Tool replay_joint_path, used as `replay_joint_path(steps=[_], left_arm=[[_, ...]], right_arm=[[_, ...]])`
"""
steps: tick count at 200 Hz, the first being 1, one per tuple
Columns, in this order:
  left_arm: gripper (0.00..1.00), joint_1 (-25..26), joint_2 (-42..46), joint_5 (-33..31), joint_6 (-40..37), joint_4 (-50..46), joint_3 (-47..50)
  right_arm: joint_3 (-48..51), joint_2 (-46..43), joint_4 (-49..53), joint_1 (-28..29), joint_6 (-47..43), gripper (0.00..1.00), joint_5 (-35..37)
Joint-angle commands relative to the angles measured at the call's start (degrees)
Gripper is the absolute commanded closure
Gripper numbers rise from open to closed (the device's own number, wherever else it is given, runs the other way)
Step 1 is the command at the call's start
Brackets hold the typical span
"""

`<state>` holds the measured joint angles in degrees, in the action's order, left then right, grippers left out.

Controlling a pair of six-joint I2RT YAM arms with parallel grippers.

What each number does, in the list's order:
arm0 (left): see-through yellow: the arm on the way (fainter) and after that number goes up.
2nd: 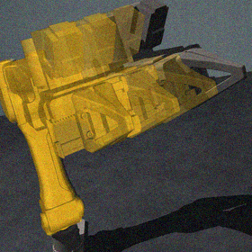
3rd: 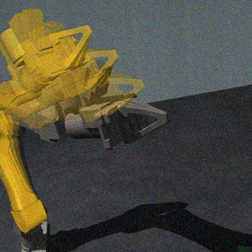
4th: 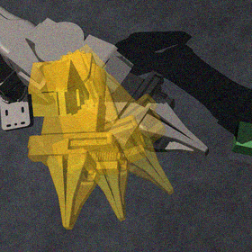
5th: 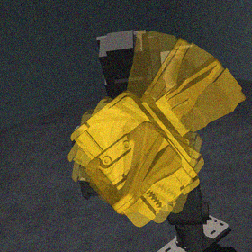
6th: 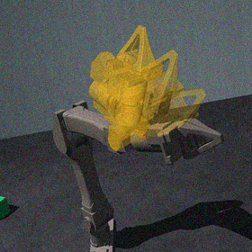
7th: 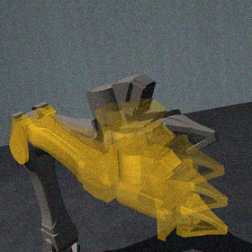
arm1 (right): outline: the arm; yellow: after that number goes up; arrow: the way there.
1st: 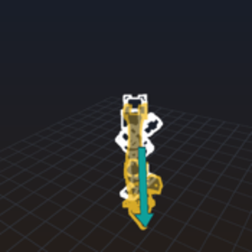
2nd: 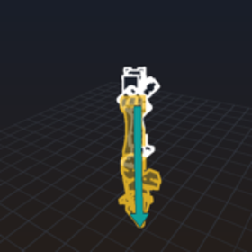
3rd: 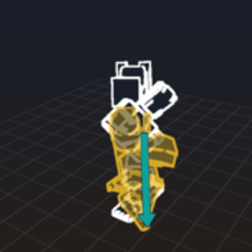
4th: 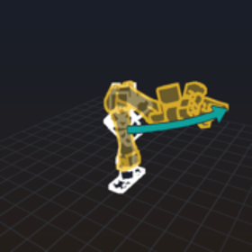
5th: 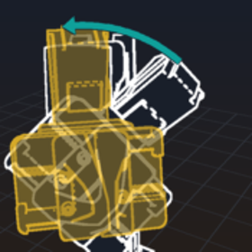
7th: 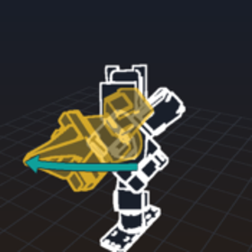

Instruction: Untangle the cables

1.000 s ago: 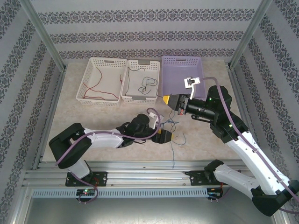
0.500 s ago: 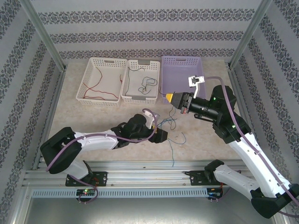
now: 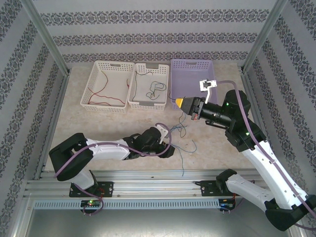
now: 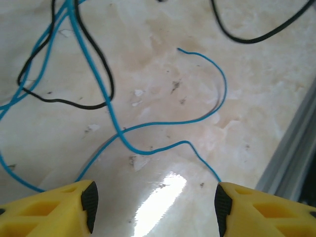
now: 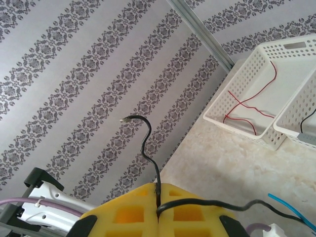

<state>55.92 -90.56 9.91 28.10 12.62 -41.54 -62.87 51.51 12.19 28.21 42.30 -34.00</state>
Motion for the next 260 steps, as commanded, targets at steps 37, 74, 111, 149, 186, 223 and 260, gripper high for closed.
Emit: replay_joint_path(steps=[37,74,111,149,186,223,260], left_arm=[[0.34,1.3,-2.0,-9.9,0.2,1.1,-1.6],[0.39,1.4,-3.6,-11.1,0.9,3.7,-2.7],[0.47,1.4,-5.4,-11.8,2.0,5.8,-3.6],[0.57,1.4,-6.9,-11.2,2.7,7.3,-4.9],[0.89,1.3,-5.4,-12.4,2.1,5.9,-4.5],[1.0,1.2,5.1,-15.6,1.1,-1.3,-1.8],[1.0,-1.2,25.6,-20.1,2.7,-17.8,0.2]], right_arm=[[-0.4,-1.1,-1.9,-0.6,1.3,1.0,-1.2],[0.2,-1.5,-2.1,-0.5,1.6,1.0,-1.3],[0.5,-1.8,-2.7,-0.3,1.8,1.0,-1.5],[1.5,-2.1,-3.2,0.0,2.0,1.0,-1.2],[1.3,-2.8,-1.5,-0.1,0.7,1.0,-0.2],[3.8,-5.0,1.1,-1.0,-1.7,1.0,4.3],[10.9,-8.7,3.5,-6.2,-3.6,1.0,12.0]])
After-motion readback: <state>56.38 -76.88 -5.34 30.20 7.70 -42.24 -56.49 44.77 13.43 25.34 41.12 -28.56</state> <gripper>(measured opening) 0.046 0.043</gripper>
